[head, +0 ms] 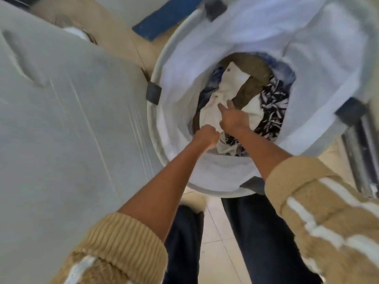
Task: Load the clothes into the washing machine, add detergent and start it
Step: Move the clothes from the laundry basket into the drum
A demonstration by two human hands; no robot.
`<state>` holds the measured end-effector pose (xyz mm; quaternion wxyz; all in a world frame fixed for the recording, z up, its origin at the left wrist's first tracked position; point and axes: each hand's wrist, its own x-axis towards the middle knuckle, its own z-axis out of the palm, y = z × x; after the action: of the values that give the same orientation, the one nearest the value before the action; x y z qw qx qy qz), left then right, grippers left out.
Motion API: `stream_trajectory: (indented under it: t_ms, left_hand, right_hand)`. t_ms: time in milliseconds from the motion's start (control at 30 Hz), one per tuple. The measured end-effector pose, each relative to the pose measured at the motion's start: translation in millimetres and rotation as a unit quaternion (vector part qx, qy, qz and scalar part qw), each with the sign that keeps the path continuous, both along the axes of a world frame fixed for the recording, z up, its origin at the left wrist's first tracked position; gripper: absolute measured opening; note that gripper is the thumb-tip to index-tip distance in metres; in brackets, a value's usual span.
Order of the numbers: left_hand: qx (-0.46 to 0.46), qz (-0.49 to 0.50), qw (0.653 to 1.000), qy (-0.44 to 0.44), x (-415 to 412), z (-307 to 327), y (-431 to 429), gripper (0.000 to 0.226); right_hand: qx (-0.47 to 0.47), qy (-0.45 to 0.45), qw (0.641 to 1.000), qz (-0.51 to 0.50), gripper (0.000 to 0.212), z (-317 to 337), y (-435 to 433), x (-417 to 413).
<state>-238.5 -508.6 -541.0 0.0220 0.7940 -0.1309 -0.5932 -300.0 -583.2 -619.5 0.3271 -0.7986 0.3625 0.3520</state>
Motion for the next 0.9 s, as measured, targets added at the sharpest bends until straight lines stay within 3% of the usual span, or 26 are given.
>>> stream_trajectory:
  t_ms: [100, 167, 233, 300, 400, 500, 567, 633, 767, 900]
  left_hand:
    - [-0.004, 0.061, 0.998, 0.002, 4.5, -12.1, 10.4, 0.044]
    - [-0.014, 0.111, 0.994, 0.013, 8.4, -9.6, 16.7, 0.046]
    - [-0.032, 0.172, 0.984, 0.026, 13.0, -1.6, 22.4, 0.045]
    - [-0.058, 0.224, 0.972, 0.049, 15.3, 14.0, 28.4, 0.047]
    - [-0.111, 0.178, 0.977, 0.026, 14.3, 40.5, 41.6, 0.066]
    - [-0.154, 0.100, 0.983, 0.026, 12.8, 72.1, 45.8, 0.103]
    - [-0.168, 0.071, 0.982, 0.048, 8.6, 100.3, 41.6, 0.115]
    - [-0.176, 0.086, 0.978, 0.067, 2.6, 134.4, 28.5, 0.095]
    - [-0.216, 0.141, 0.964, 0.068, 2.2, 224.3, 1.9, 0.022]
    - [-0.240, 0.262, 0.934, 0.035, 24.0, 307.9, 4.8, 0.008]
  right_hand:
    - [0.088, 0.021, 0.995, 0.050, 0.074, -21.9, 25.2, -2.5]
    - [0.090, 0.036, 0.995, 0.038, 0.057, -21.4, 31.0, -10.1]
    - [0.151, 0.015, 0.986, -0.067, 0.034, -7.4, 25.9, -13.0]
    - [0.243, -0.013, 0.956, -0.165, 0.005, 20.5, 14.6, -12.4]
    - [0.291, -0.038, 0.926, -0.237, 0.017, 80.9, -7.7, -11.4]
    - [0.310, -0.111, 0.880, -0.341, 0.013, 148.8, -30.2, -18.9]
    - [0.324, -0.159, 0.849, -0.385, 0.013, 195.0, -36.8, -22.9]
    - [0.343, -0.193, 0.835, -0.385, 0.017, 239.7, -33.6, -21.1]
    - [0.358, -0.297, 0.797, -0.385, 0.022, 323.5, -19.3, -13.7]
    - [0.378, -0.403, 0.700, -0.452, 0.037, 398.3, -17.8, -16.1]
